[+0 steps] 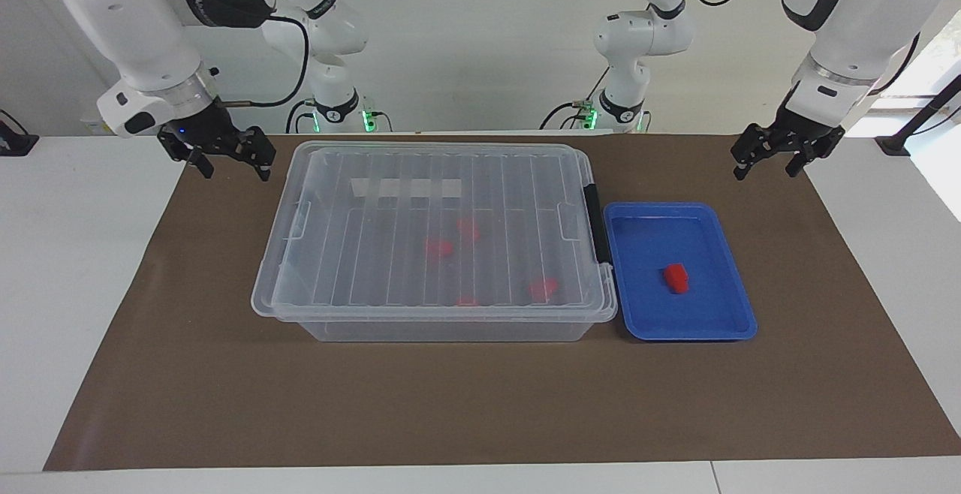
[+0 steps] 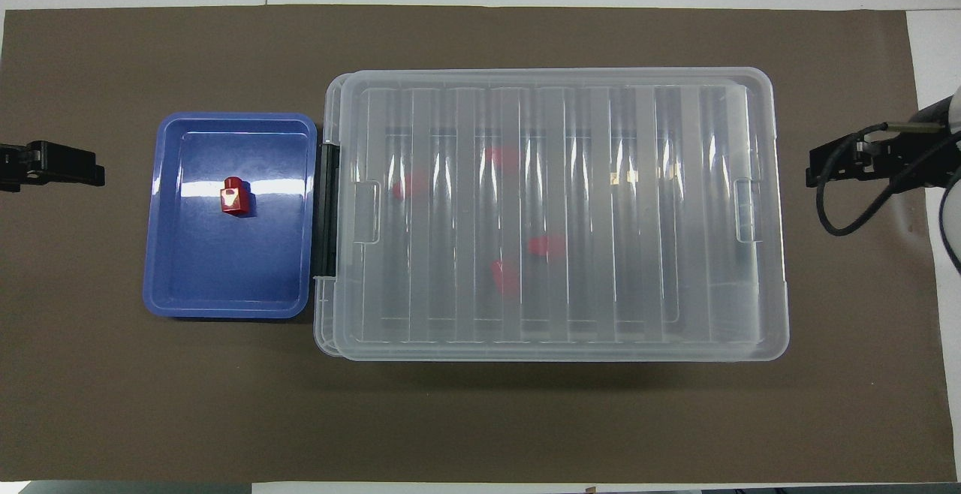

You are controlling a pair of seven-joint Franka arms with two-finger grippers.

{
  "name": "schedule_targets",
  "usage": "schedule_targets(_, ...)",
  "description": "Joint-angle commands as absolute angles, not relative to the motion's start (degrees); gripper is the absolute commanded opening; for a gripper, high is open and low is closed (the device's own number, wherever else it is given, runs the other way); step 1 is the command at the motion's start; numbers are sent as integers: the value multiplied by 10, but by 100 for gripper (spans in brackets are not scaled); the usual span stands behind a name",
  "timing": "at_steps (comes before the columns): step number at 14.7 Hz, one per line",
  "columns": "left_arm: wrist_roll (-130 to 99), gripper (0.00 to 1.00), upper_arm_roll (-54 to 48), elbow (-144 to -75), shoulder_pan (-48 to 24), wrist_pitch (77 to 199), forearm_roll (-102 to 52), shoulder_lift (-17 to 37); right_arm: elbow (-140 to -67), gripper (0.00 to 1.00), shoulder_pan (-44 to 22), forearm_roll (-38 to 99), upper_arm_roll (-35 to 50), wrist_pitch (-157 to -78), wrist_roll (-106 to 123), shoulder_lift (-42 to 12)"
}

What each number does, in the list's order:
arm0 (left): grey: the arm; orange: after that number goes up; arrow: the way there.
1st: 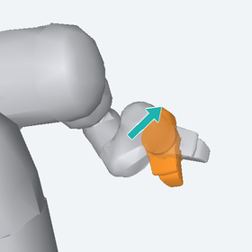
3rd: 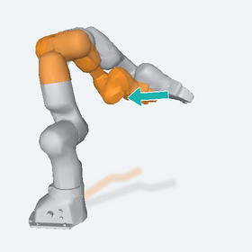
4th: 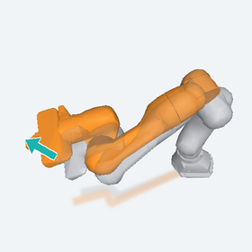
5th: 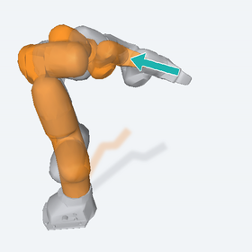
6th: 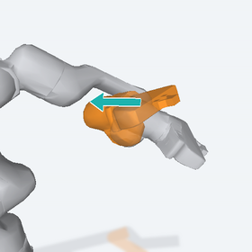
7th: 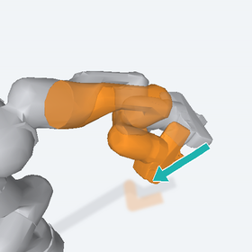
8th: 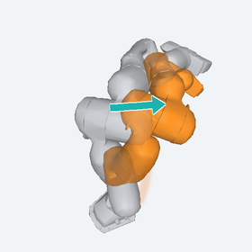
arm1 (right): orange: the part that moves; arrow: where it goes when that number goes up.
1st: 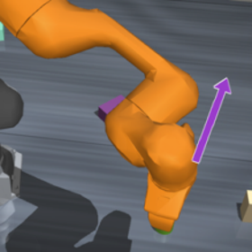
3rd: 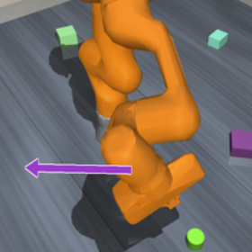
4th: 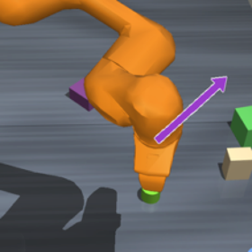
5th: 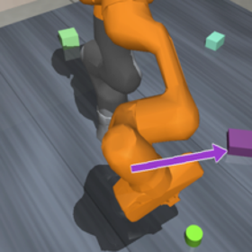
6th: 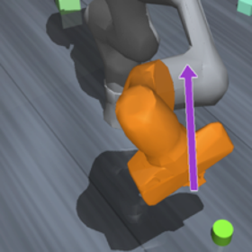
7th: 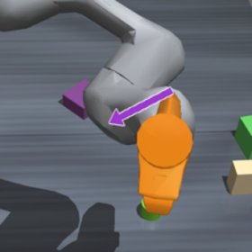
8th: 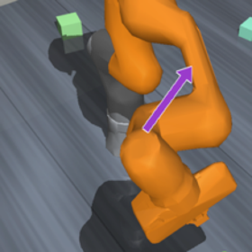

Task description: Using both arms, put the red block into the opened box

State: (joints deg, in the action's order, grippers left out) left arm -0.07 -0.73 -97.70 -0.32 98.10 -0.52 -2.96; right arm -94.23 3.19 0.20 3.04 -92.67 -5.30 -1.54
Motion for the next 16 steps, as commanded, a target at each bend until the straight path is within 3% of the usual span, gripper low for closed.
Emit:
schedule_targets(1,-4,100,-8,-977,1,971,-14,-37,-1010,100,36,8,40,-989,-62,-11)
schedule_targets(4,-4,100,-8,-976,1,971,-14,-37,-1069,100,35,8,41,-1053,-62,-12)
schedule_targets(16,-4,100,-8,-977,2,969,-14,-37,-1114,100,38,8,40,-1078,-56,-9)
